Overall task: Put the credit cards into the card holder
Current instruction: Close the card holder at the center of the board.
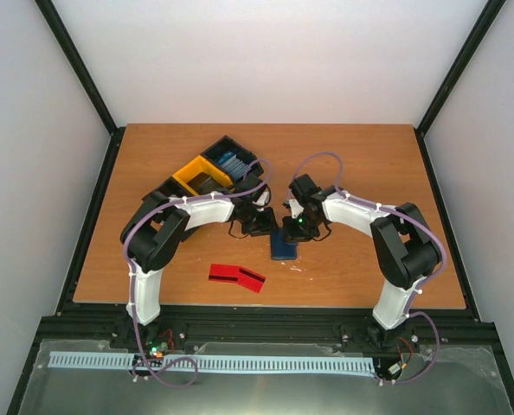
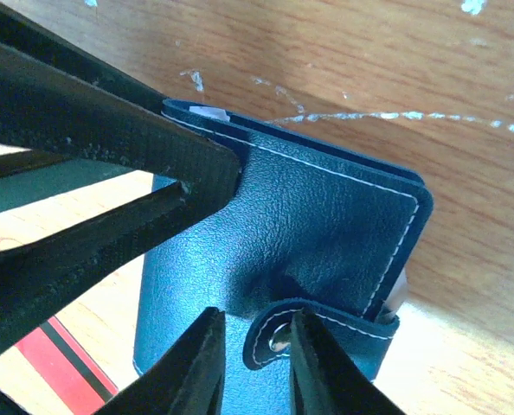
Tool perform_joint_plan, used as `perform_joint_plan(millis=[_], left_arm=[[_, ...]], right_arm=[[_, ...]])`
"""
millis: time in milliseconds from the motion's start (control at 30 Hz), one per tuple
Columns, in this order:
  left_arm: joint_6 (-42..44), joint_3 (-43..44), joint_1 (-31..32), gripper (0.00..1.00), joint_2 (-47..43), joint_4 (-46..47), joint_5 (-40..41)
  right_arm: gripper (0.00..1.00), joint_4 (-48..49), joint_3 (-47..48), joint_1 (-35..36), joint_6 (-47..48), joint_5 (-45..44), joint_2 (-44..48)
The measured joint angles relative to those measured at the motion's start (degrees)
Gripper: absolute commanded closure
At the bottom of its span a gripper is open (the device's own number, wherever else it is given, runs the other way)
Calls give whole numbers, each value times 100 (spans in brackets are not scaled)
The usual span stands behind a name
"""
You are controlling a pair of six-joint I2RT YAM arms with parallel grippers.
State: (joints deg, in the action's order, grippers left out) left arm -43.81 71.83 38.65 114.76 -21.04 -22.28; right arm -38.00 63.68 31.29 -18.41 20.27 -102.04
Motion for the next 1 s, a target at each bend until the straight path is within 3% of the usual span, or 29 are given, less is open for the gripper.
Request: perform_joint_plan(millis=[267, 933, 1000], left_arm=[[0, -11, 0, 67, 0, 15, 0], [11, -42, -2, 67, -13, 35, 0], [26, -92, 0, 63, -42, 70, -2]], right_arm=[[71, 4, 2, 7, -2, 55, 22], [85, 24, -33, 31, -350, -468, 612], [85, 24, -33, 31, -389, -514, 640]])
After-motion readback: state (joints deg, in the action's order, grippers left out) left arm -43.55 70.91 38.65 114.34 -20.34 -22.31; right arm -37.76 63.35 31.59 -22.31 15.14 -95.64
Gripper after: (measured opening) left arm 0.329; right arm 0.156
